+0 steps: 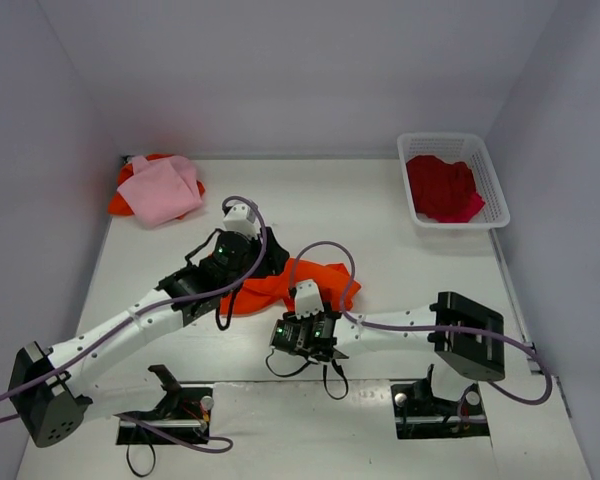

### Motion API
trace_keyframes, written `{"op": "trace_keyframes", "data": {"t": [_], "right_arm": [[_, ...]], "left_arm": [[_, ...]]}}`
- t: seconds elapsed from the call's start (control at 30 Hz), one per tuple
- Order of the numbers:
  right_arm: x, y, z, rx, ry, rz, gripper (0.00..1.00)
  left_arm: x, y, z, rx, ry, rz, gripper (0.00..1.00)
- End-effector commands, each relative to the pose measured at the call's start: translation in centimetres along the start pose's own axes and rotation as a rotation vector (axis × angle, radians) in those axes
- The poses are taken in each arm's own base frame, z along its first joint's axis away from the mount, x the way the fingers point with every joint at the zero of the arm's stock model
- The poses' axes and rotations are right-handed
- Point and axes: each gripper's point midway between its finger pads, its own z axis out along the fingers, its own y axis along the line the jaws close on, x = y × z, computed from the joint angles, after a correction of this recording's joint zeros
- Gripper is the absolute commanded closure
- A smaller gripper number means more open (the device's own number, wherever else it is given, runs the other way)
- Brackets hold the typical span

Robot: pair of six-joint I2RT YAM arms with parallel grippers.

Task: Fold and stack the t-shirts
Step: Flatten out the tshirt

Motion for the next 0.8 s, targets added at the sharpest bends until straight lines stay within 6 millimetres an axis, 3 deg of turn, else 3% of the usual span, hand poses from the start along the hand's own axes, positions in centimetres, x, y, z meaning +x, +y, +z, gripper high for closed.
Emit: {"op": "trace_keyframes", "data": {"t": [0.0,0.3,0.6,0.67,0.7,0.77], "right_arm": [[-2.4,0.6,-0.3,0.031,-0.086,0.046,0.45],[-2.9,1.4,0.4,0.053,-0.098,0.055,0.48],[-1.5,0.8,1.3,0.083,-0.075,0.053,0.6],[-1.6,0.6,1.3,0.085,-0.079,0.062,0.67],[-1.8,0.4,1.1,0.082,-0.086,0.068,0.77],[-2.3,0.4,0.7,0.072,-0.097,0.077,0.86]], "left_arm": [[-2.1,-0.7,-0.7,0.038,-0.07,-0.014,0.51],[-1.9,-0.3,-0.6,0.039,-0.064,-0.016,0.51],[-2.1,0.2,-1.0,0.038,-0.074,-0.024,0.51],[-2.2,0.4,-1.1,0.036,-0.075,-0.025,0.51],[-2.2,0.5,-1.2,0.036,-0.075,-0.026,0.51],[-2.3,0.6,-1.2,0.035,-0.075,-0.028,0.51]]}}
